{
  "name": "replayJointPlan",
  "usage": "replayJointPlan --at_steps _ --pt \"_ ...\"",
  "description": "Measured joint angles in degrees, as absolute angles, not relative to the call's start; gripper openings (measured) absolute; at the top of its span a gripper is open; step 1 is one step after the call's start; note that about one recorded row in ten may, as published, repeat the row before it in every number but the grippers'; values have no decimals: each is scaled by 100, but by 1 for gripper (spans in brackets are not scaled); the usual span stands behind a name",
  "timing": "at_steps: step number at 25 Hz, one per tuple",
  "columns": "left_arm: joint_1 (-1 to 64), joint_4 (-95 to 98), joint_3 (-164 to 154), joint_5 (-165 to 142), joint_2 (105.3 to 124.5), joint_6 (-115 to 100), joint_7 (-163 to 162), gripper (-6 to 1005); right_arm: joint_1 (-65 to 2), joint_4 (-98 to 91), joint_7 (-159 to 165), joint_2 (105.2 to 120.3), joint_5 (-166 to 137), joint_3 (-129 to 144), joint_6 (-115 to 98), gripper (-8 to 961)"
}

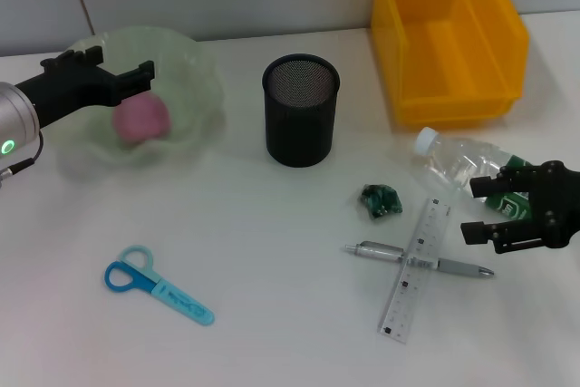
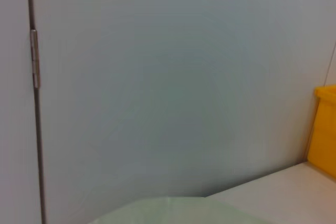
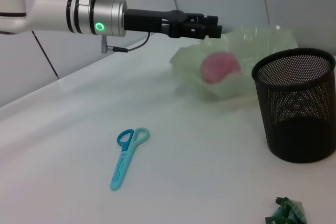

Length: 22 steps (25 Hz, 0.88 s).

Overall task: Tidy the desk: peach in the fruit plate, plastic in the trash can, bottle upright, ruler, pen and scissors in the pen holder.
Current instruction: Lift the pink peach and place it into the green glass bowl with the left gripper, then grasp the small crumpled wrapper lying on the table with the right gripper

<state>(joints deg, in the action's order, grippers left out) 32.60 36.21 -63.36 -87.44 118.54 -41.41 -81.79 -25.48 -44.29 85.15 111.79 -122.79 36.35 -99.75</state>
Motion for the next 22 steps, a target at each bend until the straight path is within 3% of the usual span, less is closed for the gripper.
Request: replayJointPlan --at_steps 5,16,19,22 --pt "3184 3728 -6288 -8725 11833 -4761 -8194 864 -2538 -4429 8503 11183 -12279 3614 -9975 833" --pt "2961 4377 -6137 -8752 11584 -8701 -8833 864 -2526 -4434 8494 11179 -12258 3583 -9976 832" --pt "2965 4377 -6176 -8790 11584 -8866 -8873 864 -2539 -4442 8495 11179 -12265 3585 -9975 832" --pt "2982 4343 -6333 -9249 11731 -9125 -8921 864 -2547 -4450 8496 11179 -12270 3587 -9976 832"
